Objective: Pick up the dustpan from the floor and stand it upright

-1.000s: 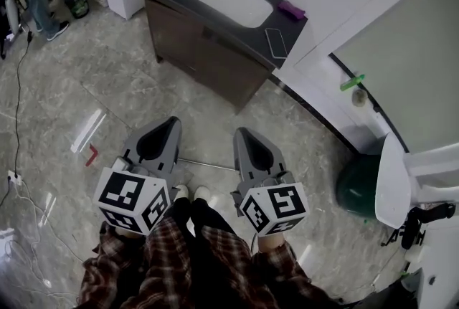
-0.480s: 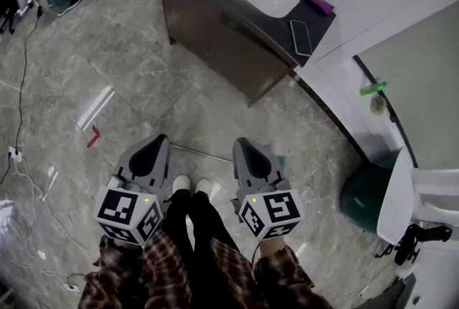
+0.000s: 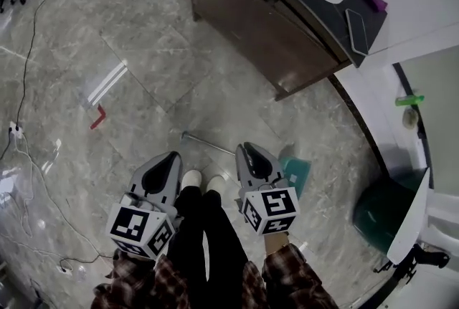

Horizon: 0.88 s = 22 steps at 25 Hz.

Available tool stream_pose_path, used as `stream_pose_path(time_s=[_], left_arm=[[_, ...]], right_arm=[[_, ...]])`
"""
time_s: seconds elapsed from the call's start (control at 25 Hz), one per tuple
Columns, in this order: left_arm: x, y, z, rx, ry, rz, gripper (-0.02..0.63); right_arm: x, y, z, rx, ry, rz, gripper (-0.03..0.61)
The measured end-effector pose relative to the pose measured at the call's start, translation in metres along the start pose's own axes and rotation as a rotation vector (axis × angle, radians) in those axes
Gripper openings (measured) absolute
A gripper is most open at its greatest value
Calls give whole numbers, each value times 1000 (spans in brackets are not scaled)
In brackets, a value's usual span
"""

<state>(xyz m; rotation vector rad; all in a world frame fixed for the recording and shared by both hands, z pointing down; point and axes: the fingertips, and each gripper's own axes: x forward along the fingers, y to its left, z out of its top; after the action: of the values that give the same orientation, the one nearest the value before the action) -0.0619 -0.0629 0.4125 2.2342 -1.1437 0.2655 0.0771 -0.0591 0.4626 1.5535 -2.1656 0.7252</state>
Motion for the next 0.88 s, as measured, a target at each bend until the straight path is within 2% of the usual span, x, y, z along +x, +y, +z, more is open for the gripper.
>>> stream_pose_path(time_s=[0.32, 0.52, 0.72, 0.88], left_arm=[[22, 79, -92, -54, -22, 69, 12], [34, 121, -138, -82, -42, 111, 12], [55, 156, -182, -99, -56, 124, 12], [64, 180, -205, -86, -79, 122, 12]], right_arm=[[109, 17, -120, -12, 70, 119, 148], [169, 24, -177, -52, 120, 167, 199], [233, 27, -237, -58, 199, 162, 201], [286, 45, -293, -40, 286, 212, 201]])
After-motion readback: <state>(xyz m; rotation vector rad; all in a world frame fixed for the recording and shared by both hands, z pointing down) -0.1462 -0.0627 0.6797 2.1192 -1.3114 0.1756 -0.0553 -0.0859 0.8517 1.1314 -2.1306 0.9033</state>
